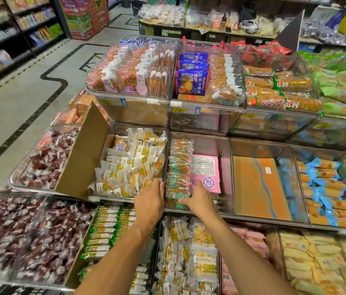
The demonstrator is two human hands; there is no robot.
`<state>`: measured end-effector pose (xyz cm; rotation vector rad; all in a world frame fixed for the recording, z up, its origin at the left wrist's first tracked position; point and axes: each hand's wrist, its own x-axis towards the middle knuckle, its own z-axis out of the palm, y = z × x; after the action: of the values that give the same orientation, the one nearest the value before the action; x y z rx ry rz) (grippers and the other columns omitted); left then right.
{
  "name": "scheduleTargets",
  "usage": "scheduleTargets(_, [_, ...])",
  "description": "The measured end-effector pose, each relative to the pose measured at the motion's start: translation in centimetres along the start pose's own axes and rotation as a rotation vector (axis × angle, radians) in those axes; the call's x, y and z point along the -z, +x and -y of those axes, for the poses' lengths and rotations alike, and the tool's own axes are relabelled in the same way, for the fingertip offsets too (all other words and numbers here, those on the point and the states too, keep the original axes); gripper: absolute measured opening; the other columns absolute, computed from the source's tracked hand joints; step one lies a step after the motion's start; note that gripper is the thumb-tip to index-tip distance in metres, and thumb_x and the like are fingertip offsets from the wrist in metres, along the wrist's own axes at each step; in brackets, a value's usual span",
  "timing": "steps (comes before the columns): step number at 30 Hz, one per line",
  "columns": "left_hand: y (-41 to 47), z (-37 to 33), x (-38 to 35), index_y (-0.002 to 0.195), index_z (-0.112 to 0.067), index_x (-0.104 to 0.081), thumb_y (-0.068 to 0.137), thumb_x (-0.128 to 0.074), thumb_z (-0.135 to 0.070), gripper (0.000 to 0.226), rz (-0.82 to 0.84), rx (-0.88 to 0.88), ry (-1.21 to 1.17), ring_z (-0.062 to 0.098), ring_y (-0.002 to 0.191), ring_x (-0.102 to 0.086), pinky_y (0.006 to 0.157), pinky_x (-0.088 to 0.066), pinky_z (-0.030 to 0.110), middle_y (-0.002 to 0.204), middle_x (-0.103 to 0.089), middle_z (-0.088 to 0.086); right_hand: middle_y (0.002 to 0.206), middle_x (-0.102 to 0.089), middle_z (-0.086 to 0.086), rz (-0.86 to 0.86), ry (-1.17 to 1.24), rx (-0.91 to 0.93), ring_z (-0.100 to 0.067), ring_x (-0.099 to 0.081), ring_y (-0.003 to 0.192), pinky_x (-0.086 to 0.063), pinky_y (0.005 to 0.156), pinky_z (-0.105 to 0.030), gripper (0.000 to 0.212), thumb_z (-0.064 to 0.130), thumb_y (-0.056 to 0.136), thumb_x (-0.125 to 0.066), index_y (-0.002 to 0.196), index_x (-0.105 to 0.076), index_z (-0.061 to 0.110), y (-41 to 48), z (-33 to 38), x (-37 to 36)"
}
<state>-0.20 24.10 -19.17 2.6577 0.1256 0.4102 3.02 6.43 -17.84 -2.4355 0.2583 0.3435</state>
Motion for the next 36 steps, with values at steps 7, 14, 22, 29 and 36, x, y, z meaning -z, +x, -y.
scheduleTargets(7, [0.1,-0.1,-0.2,0.089,-0.029,-0.041,0.114,-0.026,-0.045,0.033,-0.006,0.027,0.029,0.013,0.050,-0.045,0.043,-0.041,0.032,0.065,-0.048,-0.010,0.130,-0.070,-0.006,-0.020,-0.082,0.066,-0.023,-0.068,0.114,-0.054,0.093,-0.033,0.071,0.031,0.083,-0.088,0.142,-0.054,0.011,-0.7,1.0,0.5])
scheduleTargets(14, [0.0,-0.4,0.0,0.086,-0.028,-0.038,0.113,-0.032,-0.040,0.030,-0.060,0.000,0.048,0.014,0.048,-0.039,0.040,-0.028,0.029,0.062,-0.044,-0.010,0.101,-0.076,-0.005,-0.162,-0.144,0.138,-0.020,-0.072,0.089,-0.055,0.075,-0.030,0.057,0.040,0.091,-0.079,0.136,-0.060,0.011,-2.2,1.1,0.2])
scheduleTargets(22, [-0.2,-0.5,0.1,0.085,-0.030,-0.035,0.113,-0.038,-0.038,0.029,-0.077,-0.025,0.056,0.015,0.049,-0.039,0.042,-0.025,0.029,0.062,-0.043,-0.009,0.111,-0.074,-0.005,-0.109,-0.092,0.113,-0.017,-0.069,0.089,-0.049,0.071,-0.027,0.055,0.035,0.090,-0.081,0.133,-0.057,0.012,-2.2,1.1,0.3])
scheduleTargets(29, [-0.2,-0.7,0.3,0.086,-0.030,-0.037,0.113,-0.034,-0.039,0.029,-0.072,-0.021,0.062,0.014,0.050,-0.041,0.043,-0.024,0.029,0.063,-0.045,-0.010,0.134,-0.065,-0.005,0.049,-0.099,0.048,-0.027,-0.065,0.119,-0.055,0.097,-0.041,0.070,0.048,0.089,-0.079,0.142,-0.048,0.014,-0.8,1.0,0.7])
scheduleTargets(36, [-0.3,-0.6,0.3,0.086,-0.030,-0.035,0.113,-0.031,-0.040,0.029,-0.068,-0.010,0.075,0.015,0.050,-0.039,0.044,-0.019,0.030,0.063,-0.043,-0.009,0.140,-0.063,-0.010,0.125,-0.082,0.009,-0.028,-0.062,0.127,-0.053,0.099,-0.039,0.093,0.028,0.075,-0.094,0.148,-0.040,0.006,-0.2,1.3,0.4])
